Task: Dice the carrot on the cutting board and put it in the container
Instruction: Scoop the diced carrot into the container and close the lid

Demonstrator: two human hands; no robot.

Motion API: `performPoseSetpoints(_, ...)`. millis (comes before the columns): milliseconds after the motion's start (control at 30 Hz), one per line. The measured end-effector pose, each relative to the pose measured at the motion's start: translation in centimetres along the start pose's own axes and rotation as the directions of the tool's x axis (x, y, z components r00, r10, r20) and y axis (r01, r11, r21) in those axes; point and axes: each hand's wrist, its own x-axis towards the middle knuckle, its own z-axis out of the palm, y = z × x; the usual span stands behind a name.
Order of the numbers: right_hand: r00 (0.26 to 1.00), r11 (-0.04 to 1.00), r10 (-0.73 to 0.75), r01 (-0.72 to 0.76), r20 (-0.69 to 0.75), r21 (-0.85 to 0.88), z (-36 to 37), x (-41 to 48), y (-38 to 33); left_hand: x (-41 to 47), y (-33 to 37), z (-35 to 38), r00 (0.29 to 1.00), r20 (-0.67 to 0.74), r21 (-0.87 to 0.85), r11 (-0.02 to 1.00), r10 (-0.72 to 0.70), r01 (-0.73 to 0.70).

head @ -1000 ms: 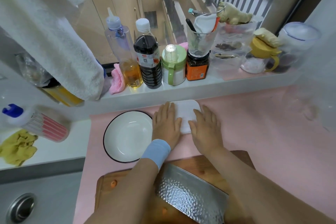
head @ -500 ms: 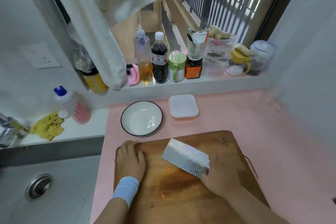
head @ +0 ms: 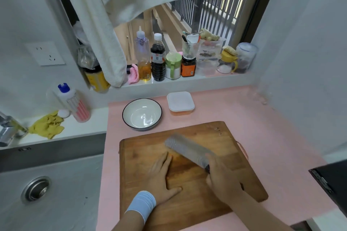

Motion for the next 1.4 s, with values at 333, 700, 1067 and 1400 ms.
performPoseSetpoints(333,0.924,0.827,0.359,-0.249,-0.132,0.505,-2.3,-1.8,4.7,2.1,0.9,1.3,0.977,-0.085,0.101,0.974,-0.195,0.203)
performPoseSetpoints(700,0.889,0.653,0.424,-0.433,0.175,0.621,-2.3,-2.0,9.8,3.5,7.0,3.0,0.978,-0.191,-0.159,0.986,-0.081,0.05)
performPoseSetpoints(1067,0.944,0.867,0.218,-0.304,0.247,0.396,2.5,-1.3,3.5,-3.6,0.5,0.9,0.842,-0.225,0.014,0.862,-0.491,0.506)
performPoseSetpoints(1400,0.945,0.941,0.224,-0.274,0.24,0.198,5.7,-2.1,-2.6,-0.9,2.0,1.0,0.947,-0.106,0.031,0.951,-0.303,0.308)
